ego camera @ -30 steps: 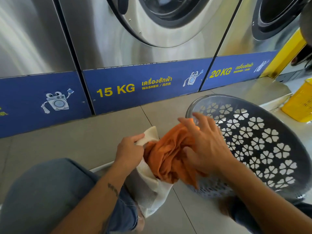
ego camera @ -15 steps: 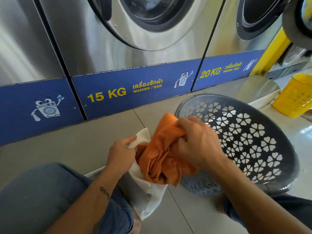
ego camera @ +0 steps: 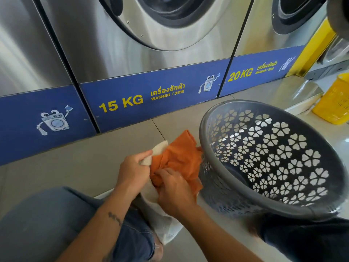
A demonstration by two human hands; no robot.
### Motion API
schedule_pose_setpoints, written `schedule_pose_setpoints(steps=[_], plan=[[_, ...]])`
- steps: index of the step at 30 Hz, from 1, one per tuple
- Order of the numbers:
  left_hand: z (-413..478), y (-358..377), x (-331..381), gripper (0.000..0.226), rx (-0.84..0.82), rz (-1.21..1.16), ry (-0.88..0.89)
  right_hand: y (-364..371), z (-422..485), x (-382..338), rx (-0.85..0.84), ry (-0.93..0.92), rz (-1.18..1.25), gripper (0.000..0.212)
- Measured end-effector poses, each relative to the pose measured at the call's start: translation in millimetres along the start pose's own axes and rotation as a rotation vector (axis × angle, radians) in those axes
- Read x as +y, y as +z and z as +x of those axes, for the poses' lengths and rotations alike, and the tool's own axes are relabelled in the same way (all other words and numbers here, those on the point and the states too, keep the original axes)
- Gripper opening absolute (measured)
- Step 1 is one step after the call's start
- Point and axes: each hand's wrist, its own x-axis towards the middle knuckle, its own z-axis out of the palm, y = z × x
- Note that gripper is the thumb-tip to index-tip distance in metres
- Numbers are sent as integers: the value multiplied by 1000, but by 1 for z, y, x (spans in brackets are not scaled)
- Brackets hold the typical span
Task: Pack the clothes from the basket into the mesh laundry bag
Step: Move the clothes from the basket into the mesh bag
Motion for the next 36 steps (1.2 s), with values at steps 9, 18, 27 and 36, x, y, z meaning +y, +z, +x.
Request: schedule_pose_setpoints(steps=[9,18,27,36], plan=[[3,4,-8,52,-34,155,21,22,9,15,-421,-15,182,28],[13,9,-12,55,2,271,-10,-16,37,63,25,236,154,60],[21,24,-23,64,1,424,57,21,20,51,101,36,93,19],[24,24,-18,45,119,359,169,52,8,46,-313,-27,174,35]])
